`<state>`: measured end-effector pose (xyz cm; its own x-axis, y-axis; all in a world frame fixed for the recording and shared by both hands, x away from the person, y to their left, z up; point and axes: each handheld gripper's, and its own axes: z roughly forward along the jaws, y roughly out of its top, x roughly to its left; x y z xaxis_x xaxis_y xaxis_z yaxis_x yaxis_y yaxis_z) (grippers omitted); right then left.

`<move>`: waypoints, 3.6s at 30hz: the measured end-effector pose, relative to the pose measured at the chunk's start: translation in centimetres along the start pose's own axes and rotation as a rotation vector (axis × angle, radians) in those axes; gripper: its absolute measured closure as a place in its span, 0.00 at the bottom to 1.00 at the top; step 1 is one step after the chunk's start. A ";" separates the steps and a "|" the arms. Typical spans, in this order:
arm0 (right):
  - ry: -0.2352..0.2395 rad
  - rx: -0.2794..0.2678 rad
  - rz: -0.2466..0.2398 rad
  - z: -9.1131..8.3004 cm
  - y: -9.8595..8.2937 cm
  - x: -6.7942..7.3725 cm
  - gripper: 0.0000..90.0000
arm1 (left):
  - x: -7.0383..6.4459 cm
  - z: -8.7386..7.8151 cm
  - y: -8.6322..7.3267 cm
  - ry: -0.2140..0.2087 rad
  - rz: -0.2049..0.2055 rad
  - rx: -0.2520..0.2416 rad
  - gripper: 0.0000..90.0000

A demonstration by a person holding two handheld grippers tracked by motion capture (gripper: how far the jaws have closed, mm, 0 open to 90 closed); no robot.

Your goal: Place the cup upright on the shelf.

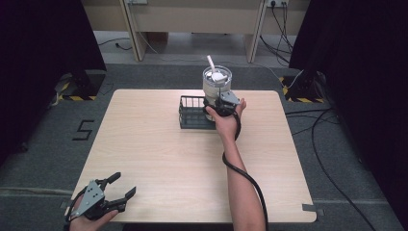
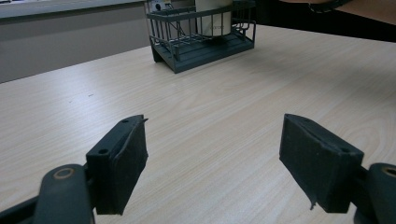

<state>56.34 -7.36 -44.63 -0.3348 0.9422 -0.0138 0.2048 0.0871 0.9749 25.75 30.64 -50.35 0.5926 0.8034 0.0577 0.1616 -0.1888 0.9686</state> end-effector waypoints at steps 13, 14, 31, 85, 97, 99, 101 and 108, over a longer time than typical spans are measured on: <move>-0.002 -0.011 0.027 -0.4 -0.7 0.1 0.10 | -0.1 0.0 0.1 -0.001 0.005 -0.004 0.25; -0.002 -0.011 0.029 -0.4 -0.8 0.1 0.10 | -0.1 0.0 0.1 -0.001 0.005 -0.005 0.25; 0.001 -0.023 0.019 -3.2 -0.2 -0.1 0.10 | -0.2 0.0 0.1 -0.003 0.013 -0.002 0.25; -0.016 0.054 -0.004 -14.7 -3.1 -3.7 0.13 | -0.6 0.1 0.1 0.003 0.021 0.008 0.25; -0.036 0.060 0.003 -17.1 -3.9 -5.0 0.13 | -0.7 0.1 0.1 0.003 0.019 0.005 0.25; -0.038 0.063 0.007 -17.5 -4.1 -5.1 0.13 | -0.7 0.1 0.1 0.002 0.018 0.006 0.25; -0.040 0.065 0.006 -17.7 -4.4 -5.2 0.13 | -0.7 0.1 0.1 0.003 0.018 0.007 0.25; -0.043 0.077 0.007 -18.8 -5.2 -5.4 0.14 | -0.6 0.1 0.1 0.004 0.017 0.005 0.25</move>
<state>39.78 -19.04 -45.39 -0.2935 0.9558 -0.0186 0.2776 0.1038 0.9551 25.48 30.05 -50.29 0.5919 0.8025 0.0750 0.1554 -0.2049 0.9664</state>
